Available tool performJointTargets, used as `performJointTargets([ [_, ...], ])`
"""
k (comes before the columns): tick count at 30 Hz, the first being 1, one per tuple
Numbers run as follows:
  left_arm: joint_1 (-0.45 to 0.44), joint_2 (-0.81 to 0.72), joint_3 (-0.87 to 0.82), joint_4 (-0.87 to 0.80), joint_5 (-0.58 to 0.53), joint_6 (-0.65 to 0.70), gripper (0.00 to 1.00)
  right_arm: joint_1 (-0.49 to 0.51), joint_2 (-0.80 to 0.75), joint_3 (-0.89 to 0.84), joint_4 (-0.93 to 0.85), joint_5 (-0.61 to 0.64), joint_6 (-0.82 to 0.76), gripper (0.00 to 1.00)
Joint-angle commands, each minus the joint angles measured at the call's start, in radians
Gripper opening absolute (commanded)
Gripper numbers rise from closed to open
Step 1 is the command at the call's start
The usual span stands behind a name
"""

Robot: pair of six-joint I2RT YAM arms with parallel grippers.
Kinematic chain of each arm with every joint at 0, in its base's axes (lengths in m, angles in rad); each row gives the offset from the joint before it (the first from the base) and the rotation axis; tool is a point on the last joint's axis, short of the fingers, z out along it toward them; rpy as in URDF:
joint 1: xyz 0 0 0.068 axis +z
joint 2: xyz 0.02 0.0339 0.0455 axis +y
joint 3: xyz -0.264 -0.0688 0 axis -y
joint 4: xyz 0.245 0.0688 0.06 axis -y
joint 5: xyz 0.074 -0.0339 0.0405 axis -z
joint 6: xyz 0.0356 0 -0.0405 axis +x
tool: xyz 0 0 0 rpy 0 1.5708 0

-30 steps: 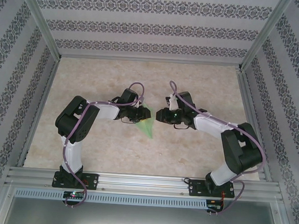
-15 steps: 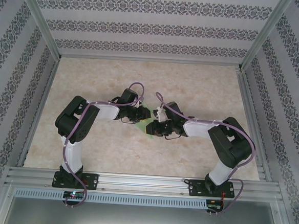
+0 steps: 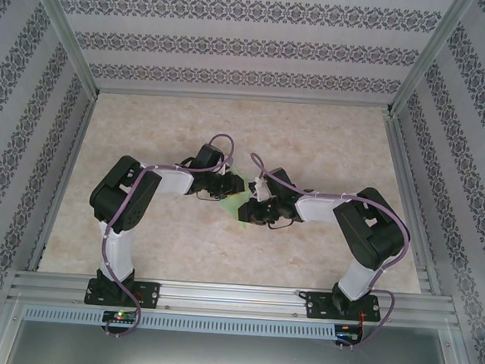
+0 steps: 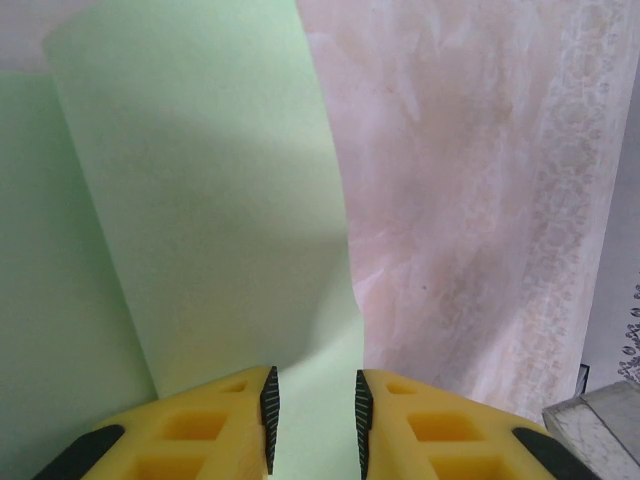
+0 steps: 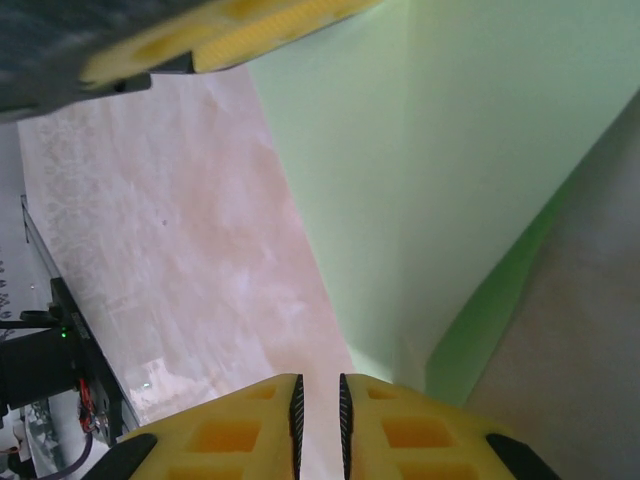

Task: Fold a paper plane with a square sheet of paper (fold left side to right side)
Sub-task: Fourth fold the wing at the center of the table.

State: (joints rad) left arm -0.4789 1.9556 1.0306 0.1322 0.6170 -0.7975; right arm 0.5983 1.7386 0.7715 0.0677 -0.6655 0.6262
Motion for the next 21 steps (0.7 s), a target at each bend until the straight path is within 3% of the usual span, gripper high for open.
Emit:
performJointTargets([
  [1, -0.009, 0.016, -0.031, -0.082, -0.06, -0.002, 0.31, 0.009, 0.017, 0.021, -0.047, 0.026, -0.032, 0.2],
  [21, -0.009, 0.016, -0.031, -0.086, -0.063, 0.0, 0.31, 0.031, 0.017, 0.0, -0.134, 0.053, -0.076, 0.2],
])
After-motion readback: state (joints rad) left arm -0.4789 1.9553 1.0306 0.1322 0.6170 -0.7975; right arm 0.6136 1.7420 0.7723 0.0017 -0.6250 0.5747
